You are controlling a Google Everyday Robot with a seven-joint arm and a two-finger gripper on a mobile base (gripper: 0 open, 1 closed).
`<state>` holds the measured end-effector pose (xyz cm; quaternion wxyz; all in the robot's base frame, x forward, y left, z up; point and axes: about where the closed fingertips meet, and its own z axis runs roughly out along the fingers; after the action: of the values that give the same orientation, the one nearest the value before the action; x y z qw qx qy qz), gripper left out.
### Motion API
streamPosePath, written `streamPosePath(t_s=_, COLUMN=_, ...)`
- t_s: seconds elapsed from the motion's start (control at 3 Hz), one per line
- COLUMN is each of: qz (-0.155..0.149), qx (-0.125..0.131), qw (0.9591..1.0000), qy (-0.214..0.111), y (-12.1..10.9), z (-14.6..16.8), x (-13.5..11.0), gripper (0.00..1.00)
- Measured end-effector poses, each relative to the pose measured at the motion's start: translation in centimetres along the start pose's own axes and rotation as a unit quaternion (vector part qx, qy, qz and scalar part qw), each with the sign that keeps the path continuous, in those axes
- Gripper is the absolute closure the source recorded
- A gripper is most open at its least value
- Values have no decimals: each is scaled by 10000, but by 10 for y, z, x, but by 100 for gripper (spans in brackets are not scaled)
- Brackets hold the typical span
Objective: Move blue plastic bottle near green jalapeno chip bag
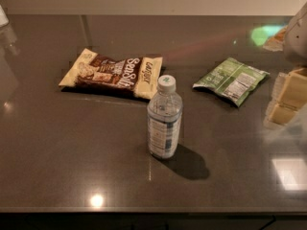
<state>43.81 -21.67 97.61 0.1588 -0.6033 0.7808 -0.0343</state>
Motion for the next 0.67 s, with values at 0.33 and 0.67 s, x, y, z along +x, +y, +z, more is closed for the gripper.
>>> streamPosePath(t_s=0.33, qz=0, qx=1, qw=10000, qy=-2, y=0, z=0, x=0, gripper=0)
streamPosePath(t_s=0.67, qz=19, qx=-22, qw=9998, qy=-192, y=1, z=1, x=-6, gripper=0)
